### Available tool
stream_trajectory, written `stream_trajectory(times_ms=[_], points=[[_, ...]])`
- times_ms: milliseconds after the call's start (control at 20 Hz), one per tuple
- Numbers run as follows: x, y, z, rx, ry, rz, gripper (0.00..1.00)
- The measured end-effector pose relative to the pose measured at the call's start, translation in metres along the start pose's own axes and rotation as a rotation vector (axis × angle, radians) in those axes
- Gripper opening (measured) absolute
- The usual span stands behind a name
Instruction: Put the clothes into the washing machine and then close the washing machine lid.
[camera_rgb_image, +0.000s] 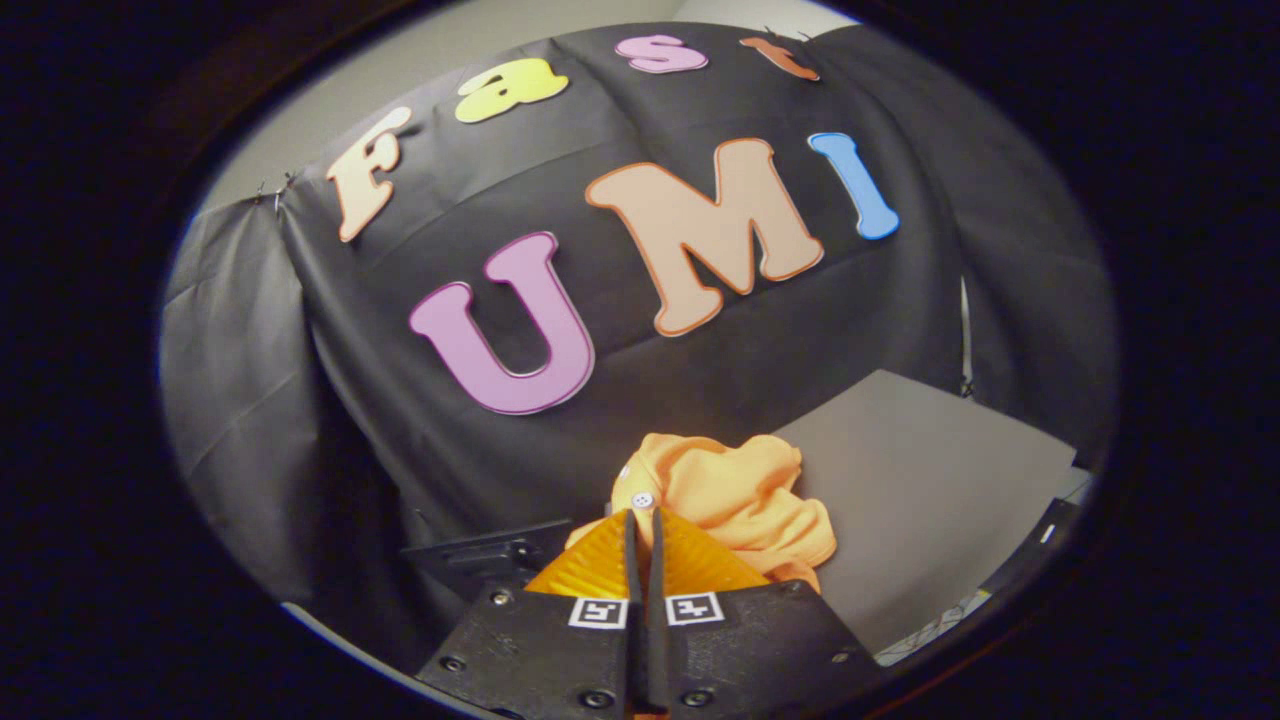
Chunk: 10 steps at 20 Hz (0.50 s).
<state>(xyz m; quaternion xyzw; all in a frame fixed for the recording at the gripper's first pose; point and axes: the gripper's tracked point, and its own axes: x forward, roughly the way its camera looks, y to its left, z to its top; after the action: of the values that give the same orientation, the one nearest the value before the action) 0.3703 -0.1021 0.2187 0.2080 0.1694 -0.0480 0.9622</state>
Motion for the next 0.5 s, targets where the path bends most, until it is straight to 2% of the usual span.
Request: stream_trajectory(times_ms=[250, 500], points=[[0.014, 0.082, -0.046, -0.038, 0.093, 0.118, 0.0], [0.036, 0.144, -0.098, -0.106, 0.185, 0.191, 0.0]])
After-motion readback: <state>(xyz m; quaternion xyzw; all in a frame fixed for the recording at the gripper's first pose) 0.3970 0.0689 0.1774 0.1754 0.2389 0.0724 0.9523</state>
